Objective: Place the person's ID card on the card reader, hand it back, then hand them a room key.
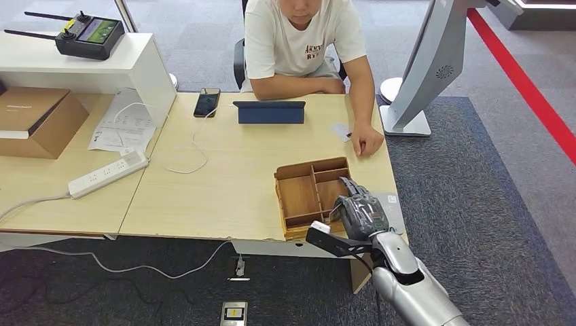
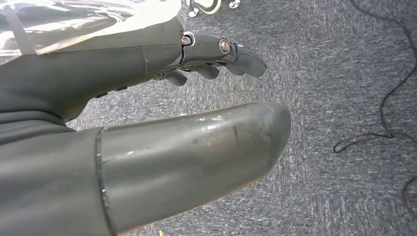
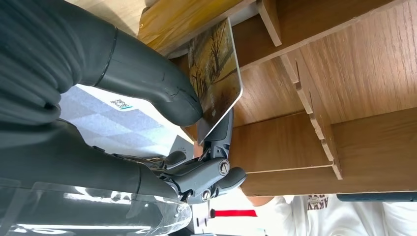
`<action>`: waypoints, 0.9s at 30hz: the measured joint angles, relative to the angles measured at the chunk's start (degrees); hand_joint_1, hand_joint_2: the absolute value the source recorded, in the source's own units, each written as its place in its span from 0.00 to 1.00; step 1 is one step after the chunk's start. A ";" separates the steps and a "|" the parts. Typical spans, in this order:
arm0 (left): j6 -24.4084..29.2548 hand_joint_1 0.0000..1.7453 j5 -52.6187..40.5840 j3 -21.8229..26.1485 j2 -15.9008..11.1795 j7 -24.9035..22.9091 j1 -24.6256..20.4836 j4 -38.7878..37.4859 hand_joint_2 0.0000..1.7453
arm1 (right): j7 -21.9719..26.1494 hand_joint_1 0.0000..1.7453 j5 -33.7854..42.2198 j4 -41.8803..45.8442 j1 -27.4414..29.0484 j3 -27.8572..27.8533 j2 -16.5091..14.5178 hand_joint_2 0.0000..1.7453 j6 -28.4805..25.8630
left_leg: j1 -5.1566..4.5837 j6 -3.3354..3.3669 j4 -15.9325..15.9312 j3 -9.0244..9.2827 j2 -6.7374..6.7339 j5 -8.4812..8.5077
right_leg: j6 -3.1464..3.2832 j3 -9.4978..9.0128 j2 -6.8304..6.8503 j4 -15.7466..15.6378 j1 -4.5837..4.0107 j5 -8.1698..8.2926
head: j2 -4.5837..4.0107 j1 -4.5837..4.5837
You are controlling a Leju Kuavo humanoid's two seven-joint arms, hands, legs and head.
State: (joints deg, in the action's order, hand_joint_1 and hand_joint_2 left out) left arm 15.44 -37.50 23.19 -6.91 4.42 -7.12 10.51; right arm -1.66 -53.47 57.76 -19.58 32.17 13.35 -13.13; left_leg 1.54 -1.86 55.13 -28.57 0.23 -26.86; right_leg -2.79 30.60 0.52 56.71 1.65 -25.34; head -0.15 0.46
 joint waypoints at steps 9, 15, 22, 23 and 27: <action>0.23 0.00 -0.07 0.00 0.03 0.79 0.03 -0.01 0.00 | 1.17 1.00 2.38 3.83 -1.22 -1.14 0.14 1.00 -2.32 | 0.00 0.00 0.00 0.00 0.00 0.00 | -0.01 0.00 0.00 0.00 0.00 0.02 | 0.00 -0.01; 0.43 0.00 -0.02 0.03 0.07 1.63 0.10 -0.02 0.00 | 1.27 1.00 3.01 11.09 -5.29 -4.02 1.01 1.00 0.03 | 0.00 0.01 0.01 0.01 -0.03 0.02 | -0.02 -0.01 0.00 0.00 0.00 0.04 | 0.00 0.00; 0.37 0.00 -0.75 0.11 0.12 2.24 0.11 -0.02 0.00 | 2.28 1.00 3.01 17.28 -11.62 -7.76 1.67 1.00 4.13 | -0.01 0.01 0.01 0.02 -0.03 0.02 | -0.01 -0.01 0.00 0.00 0.01 0.05 | 0.00 0.00; 0.31 0.00 -0.97 0.11 0.14 2.24 0.10 -0.02 0.00 | 2.70 1.00 3.06 17.52 -12.47 -8.01 1.66 1.00 4.36 | -0.01 0.01 0.01 0.01 -0.03 0.02 | -0.01 -0.01 0.00 0.00 0.01 0.05 | 0.00 -0.01; -0.15 0.00 -1.74 0.11 0.29 2.12 0.03 -0.01 0.00 | 5.30 1.00 3.53 16.44 -16.26 -8.41 1.24 1.00 4.22 | 0.00 0.01 0.01 -0.02 -0.03 0.02 | 0.00 0.00 -0.01 0.01 0.00 0.06 | 0.00 -0.01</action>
State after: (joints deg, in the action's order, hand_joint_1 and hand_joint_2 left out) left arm 15.29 -39.24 23.30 -6.62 6.54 -7.10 10.51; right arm 3.64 -49.94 74.19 -35.85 23.76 14.59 -8.91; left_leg 1.54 -1.85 55.14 -28.59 0.21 -26.84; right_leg -2.79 30.60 0.51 56.72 1.65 -25.28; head -0.15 0.45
